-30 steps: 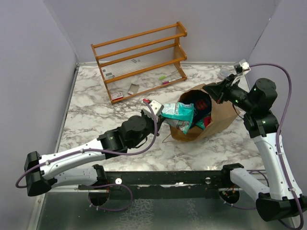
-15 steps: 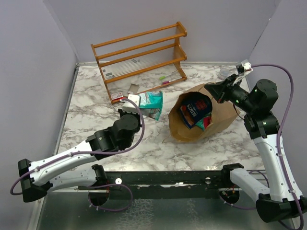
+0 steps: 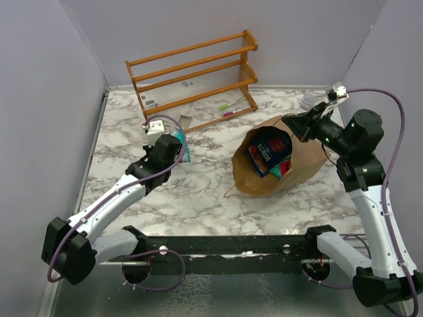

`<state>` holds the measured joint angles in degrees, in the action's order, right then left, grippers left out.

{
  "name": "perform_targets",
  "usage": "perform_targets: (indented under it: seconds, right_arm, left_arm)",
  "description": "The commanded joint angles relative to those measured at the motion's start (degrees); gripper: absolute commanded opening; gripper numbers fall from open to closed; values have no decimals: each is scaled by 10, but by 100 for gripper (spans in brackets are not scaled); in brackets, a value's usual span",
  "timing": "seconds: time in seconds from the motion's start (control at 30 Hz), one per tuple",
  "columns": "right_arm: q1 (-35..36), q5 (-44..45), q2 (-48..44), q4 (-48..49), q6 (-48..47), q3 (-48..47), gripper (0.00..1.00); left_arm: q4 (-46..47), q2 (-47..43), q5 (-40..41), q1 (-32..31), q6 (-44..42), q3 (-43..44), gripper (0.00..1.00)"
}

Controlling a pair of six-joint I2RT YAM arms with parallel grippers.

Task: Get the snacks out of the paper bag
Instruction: Place the snack at the center of the board, then take out the snack from the paper bag.

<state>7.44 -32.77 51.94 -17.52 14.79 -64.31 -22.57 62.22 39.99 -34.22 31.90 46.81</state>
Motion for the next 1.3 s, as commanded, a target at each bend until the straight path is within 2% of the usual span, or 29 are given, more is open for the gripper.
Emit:
perform_targets:
  seconds: [0.0, 0.37, 0.5, 0.6, 0.73, 0.83, 1.0, 1.17, 1.27]
  right_arm:
    - [1, 10, -9, 16, 3, -2, 2]
    - [1, 9, -11, 20, 4, 3, 2]
    - [1, 8, -12, 16, 1, 0, 2]
    - [1, 10, -14, 16, -3, 0, 2]
    - [1, 11, -16, 19, -3, 4, 2]
    - [1, 12, -17, 19, -3, 5, 2]
    - [1, 13, -18, 21, -3, 8, 2]
    - [1, 10, -18, 27, 0, 13, 2]
    - [1, 8, -18, 29, 2, 15, 2]
  left_arm:
    - [11, 18, -66, 45, 63, -8, 0]
    - [28, 73, -98, 106, 173, -74, 1]
    - [5, 89, -105, 123, 206, -72, 29]
    - [8, 79, -133, 134, 180, -55, 52]
    - [20, 43, -191, 139, 136, -30, 68]
    - [46, 5, -260, 139, 104, -21, 71]
    - [112, -64, -357, 139, 100, -34, 75]
    - [200, -93, -460, 136, 135, -57, 80]
    - [271, -102, -497, 105, 156, -76, 80]
